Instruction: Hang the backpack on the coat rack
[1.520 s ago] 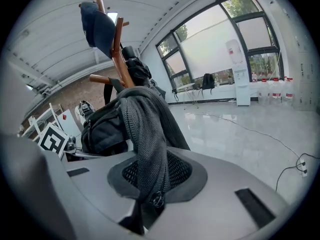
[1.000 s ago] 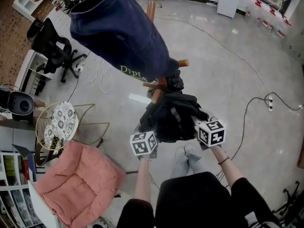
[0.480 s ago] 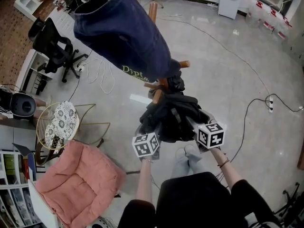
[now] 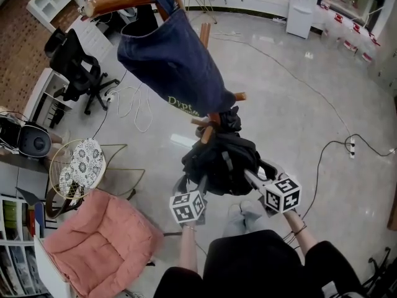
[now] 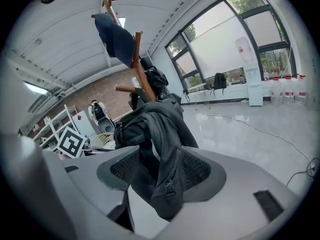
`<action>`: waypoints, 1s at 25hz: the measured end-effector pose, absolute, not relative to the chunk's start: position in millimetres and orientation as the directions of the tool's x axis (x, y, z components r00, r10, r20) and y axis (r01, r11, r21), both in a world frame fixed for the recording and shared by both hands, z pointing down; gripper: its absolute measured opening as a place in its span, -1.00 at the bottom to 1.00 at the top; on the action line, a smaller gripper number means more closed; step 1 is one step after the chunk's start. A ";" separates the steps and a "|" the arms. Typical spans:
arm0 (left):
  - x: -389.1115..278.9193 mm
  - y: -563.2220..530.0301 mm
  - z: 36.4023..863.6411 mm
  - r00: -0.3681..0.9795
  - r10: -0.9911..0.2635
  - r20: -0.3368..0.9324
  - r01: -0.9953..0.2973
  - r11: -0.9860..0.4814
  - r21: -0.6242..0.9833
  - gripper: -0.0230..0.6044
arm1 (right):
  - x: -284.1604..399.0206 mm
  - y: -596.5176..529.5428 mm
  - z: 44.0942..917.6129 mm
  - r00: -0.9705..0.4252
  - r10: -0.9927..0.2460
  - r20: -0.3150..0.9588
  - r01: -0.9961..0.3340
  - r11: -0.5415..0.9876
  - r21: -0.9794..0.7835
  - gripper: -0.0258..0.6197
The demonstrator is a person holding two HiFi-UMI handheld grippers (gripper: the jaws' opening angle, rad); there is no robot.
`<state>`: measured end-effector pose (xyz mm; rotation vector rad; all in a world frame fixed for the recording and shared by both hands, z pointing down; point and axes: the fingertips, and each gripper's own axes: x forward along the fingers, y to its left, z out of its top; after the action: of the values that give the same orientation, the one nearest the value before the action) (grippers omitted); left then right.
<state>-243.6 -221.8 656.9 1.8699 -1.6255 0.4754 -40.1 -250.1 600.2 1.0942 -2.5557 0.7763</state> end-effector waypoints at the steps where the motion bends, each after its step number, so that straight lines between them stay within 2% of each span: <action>1: -242.5 -217.6 652.0 0.183 -0.759 0.625 -0.976 -0.064 0.207 0.13 | -37.8 -247.6 596.1 -0.690 -0.590 0.418 -0.723 0.576 -0.381 -0.23; 7: -227.9 -201.8 615.4 0.211 -0.791 0.574 -0.974 -0.118 0.194 0.12 | -23.5 -238.1 571.6 -0.694 -0.606 0.390 -0.720 0.579 -0.382 -0.24; 9: -223.9 -200.2 602.8 0.213 -0.808 0.549 -0.973 -0.124 0.195 0.08 | -21.3 -238.2 562.2 -0.697 -0.610 0.377 -0.717 0.583 -0.382 -0.34; 15: -220.7 -195.3 569.4 0.185 -0.852 0.490 -0.979 -0.119 0.164 -0.41 | -19.0 -237.5 535.4 -0.709 -0.618 0.339 -0.705 0.617 -0.350 -0.63; 19: -223.5 -192.1 548.2 0.188 -0.875 0.447 -0.977 -0.122 0.173 -0.58 | -20.5 -241.1 516.2 -0.716 -0.632 0.298 -0.697 0.625 -0.351 -0.76; 25: -223.3 -186.2 509.6 0.197 -0.912 0.361 -0.975 -0.142 0.172 -0.81 | -20.0 -246.8 484.2 -0.731 -0.642 0.230 -0.678 0.644 -0.355 -0.83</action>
<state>-223.3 -186.2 509.6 2.1155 -1.7692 0.2396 -20.0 -246.8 484.2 1.1154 -2.7726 0.6508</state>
